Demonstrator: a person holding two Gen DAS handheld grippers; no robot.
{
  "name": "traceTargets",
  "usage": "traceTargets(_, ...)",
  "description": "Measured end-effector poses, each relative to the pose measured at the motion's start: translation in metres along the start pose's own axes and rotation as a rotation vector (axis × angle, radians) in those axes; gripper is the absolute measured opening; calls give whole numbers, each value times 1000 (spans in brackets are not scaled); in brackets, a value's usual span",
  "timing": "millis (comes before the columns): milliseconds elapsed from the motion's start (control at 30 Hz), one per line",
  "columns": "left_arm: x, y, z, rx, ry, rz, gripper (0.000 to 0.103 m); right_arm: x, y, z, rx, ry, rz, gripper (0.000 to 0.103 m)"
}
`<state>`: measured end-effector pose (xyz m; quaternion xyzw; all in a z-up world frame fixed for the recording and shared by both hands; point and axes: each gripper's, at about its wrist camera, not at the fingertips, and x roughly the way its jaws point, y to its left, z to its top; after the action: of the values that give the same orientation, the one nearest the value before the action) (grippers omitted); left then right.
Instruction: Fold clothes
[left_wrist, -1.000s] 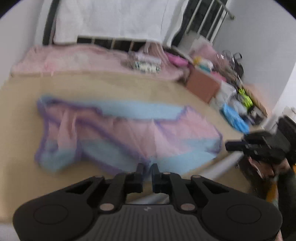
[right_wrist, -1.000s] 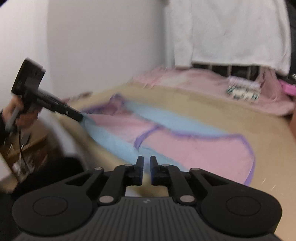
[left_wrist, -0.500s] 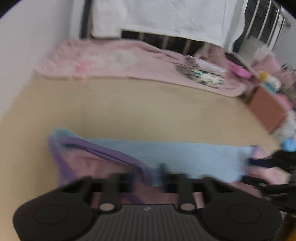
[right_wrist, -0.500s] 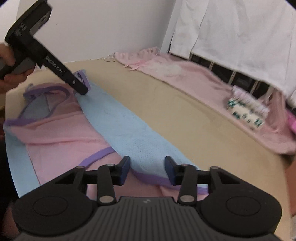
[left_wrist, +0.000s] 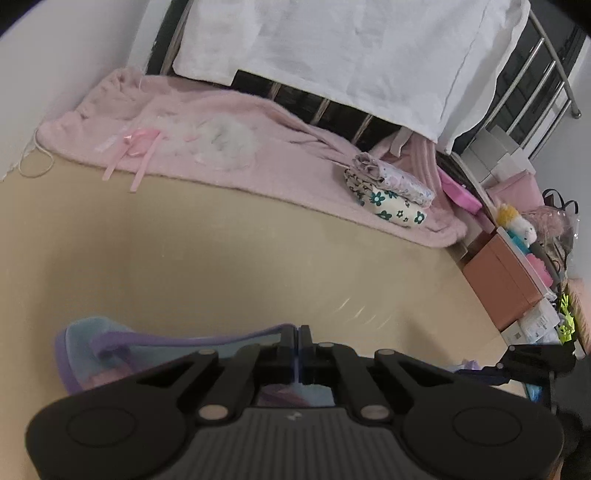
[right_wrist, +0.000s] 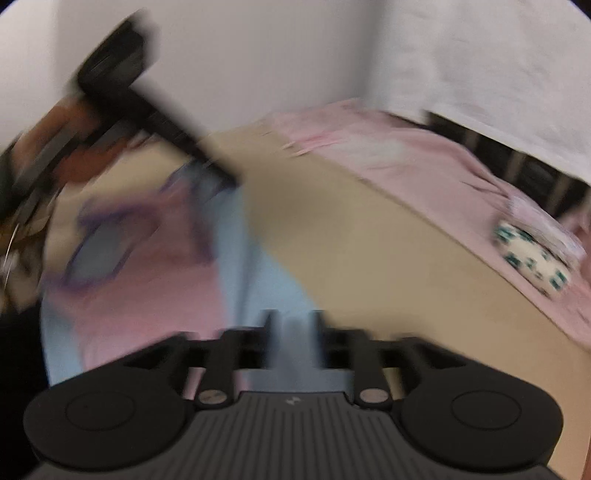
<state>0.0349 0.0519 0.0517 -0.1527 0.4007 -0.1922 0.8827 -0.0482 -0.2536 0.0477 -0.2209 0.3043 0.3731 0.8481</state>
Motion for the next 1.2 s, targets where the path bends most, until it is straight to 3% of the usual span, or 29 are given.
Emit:
traceTargets(33, 4, 2, 0, -5, 7, -5, 0, 2, 4, -6, -27, 9, 11, 54)
traceTargets(100, 10, 6, 0, -20, 17, -15, 0, 12, 9, -18, -48, 42, 22, 43)
traceTargets(133, 11, 8, 0, -29, 20, -23, 0, 17, 9, -21, -35, 53, 15, 19)
traceTargets(167, 11, 9, 0, -36, 22, -29, 0, 18, 6, -21, -10, 43, 3, 2)
traceTargets(267, 8, 10, 5, -43, 23, -39, 0, 14, -7, -16, 62, -4, -18, 2)
traceTargets(367, 9, 6, 32, -35, 2, -12, 0, 6, -37, 5, 147, -58, -4, 2)
traceTargets(433, 19, 9, 52, -69, -11, 18, 3, 21, -70, 21, 249, -37, -60, 2)
traceTargets(467, 27, 13, 61, -98, -14, 61, 9, 33, -90, 26, 353, -10, -136, 5)
traceTargets(500, 32, 14, 66, -101, -10, 119, 15, 46, -111, 26, 477, 28, -227, 9)
traceTargets(567, 29, 12, 63, -49, -22, 190, 17, 61, -126, 23, 559, 106, -334, 38)
traceTargets(600, 21, 11, 54, -18, -28, 176, 26, 64, -127, 21, 560, 130, -369, 38)
traceTargets(667, 4, 8, 35, 46, -30, 125, 43, 40, -106, 14, 493, 60, -358, 44)
traceTargets(700, -4, 7, 26, 78, -31, 100, 47, 25, -94, 9, 479, 32, -356, 48)
traceTargets(867, -15, -16, -49, 370, 77, -5, 49, -9, -33, -25, 491, 16, -306, 49)
traceTargets(1033, -26, -8, -92, 403, 55, 2, 49, -36, 30, -61, 518, 23, -248, 43)
traceTargets(1133, -39, -4, -107, 429, 30, 37, 48, -51, 65, -80, 531, 24, -216, 43)
traceTargets(1200, -46, -1, -114, 455, 27, 77, 48, -50, 67, -79, 525, 11, -221, 43)
